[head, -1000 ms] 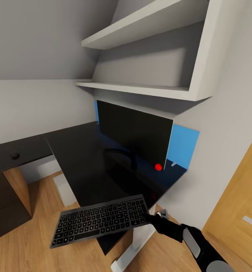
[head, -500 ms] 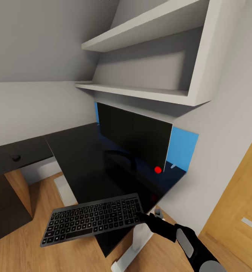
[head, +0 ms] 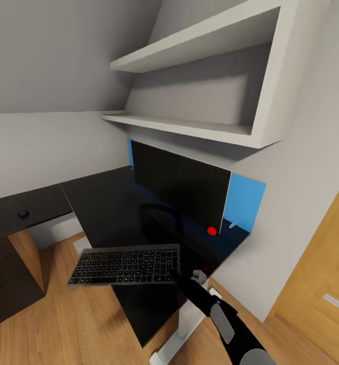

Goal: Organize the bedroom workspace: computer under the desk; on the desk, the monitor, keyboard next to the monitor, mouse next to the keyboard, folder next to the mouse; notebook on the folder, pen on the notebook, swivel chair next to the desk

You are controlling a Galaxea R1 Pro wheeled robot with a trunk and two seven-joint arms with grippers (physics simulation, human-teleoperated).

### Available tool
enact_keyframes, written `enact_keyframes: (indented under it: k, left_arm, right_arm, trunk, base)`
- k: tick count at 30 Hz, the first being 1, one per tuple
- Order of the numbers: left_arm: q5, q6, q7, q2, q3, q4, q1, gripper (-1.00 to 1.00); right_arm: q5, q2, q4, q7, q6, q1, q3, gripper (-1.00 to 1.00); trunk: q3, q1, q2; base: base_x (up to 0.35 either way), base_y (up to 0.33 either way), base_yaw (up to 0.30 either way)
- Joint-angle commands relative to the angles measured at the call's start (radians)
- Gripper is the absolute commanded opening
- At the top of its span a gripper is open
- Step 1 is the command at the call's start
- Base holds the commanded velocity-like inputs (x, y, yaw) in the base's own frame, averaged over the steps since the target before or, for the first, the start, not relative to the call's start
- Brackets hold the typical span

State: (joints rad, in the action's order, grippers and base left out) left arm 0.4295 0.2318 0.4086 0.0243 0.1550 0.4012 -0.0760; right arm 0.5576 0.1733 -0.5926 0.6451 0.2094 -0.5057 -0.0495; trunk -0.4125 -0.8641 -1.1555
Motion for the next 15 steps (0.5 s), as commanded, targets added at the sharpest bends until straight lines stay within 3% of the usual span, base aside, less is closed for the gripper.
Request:
enact_keyframes:
  k: [1, 4, 7, 10, 15]
  left_arm:
    - [0.009, 0.004, 0.006, 0.0, 0.009, -0.002, -0.001, 1.0]
    - [0.009, 0.004, 0.006, -0.001, 0.009, -0.005, -0.001, 1.0]
    - [0.009, 0.004, 0.006, -0.001, 0.009, -0.006, -0.001, 1.0]
    - [0.009, 0.005, 0.006, -0.002, 0.009, -0.007, -0.001, 1.0]
    - [0.008, 0.01, 0.006, -0.014, 0.009, -0.007, -0.001, 1.0]
  right_arm:
    - [0.03, 0.001, -0.012, -0.024, -0.016, 0.0, -0.003, -1.0]
    - [0.121, 0.001, -0.032, -0.081, -0.083, 0.0, 0.0, -1.0]
    - [0.204, 0.001, -0.035, -0.111, -0.213, 0.0, 0.002, -1.0]
    - [0.225, 0.001, -0.016, -0.118, -0.285, 0.0, 0.003, -1.0]
    - [0.236, 0.001, 0.005, -0.118, -0.314, 0.0, 0.002, -1.0]
  trunk:
    - [0.002, 0.004, 0.007]
    - [0.012, 0.015, 0.028]
    - [0.015, 0.019, 0.035]
    - [0.015, 0.019, 0.035]
    - [0.015, 0.019, 0.035]
  base:
    - [0.0, 0.0, 0.0]
    - [0.0, 0.0, 0.0]
    - [0.0, 0.0, 0.0]
    - [0.0, 0.0, 0.0]
    - [0.0, 0.0, 0.0]
